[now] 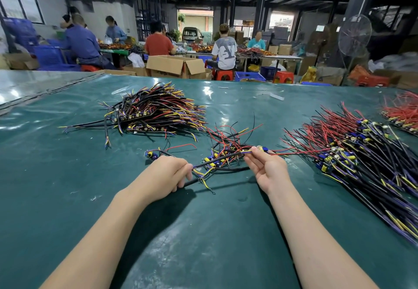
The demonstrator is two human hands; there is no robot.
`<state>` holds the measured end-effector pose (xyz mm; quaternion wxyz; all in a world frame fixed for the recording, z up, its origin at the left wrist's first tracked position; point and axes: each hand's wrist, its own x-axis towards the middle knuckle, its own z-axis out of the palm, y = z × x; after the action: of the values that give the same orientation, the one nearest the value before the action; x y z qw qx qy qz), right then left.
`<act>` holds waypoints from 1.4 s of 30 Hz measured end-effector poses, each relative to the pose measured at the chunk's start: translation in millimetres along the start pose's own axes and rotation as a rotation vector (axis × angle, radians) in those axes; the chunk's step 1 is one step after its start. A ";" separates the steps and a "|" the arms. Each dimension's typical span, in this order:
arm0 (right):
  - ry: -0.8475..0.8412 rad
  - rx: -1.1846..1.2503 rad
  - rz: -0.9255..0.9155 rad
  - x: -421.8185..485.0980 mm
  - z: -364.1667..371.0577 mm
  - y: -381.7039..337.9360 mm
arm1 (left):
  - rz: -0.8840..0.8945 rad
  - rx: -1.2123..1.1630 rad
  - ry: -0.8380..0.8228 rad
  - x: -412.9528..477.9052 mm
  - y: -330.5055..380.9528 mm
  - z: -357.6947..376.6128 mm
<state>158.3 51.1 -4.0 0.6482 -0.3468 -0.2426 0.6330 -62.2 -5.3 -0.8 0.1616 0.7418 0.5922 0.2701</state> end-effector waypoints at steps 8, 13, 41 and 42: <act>0.011 -0.041 0.006 1.1 0.2 1.0 | 0.105 0.092 0.102 -3.5 5.1 1.2; 0.012 -0.056 0.001 1.7 -0.5 1.6 | -0.026 -0.085 0.034 -1.4 3.5 -2.8; -0.071 0.122 0.085 -6.5 7.3 -0.1 | -0.436 -1.531 -0.485 -5.8 14.1 -14.0; -0.097 0.106 0.091 -8.0 10.4 1.1 | -0.351 -1.673 -0.614 -7.2 11.7 -15.9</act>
<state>149.1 44.6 2.8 0.6237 -0.2914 -0.2239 0.6899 -63.5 -16.4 17.0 0.8369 0.3209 0.2383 0.3740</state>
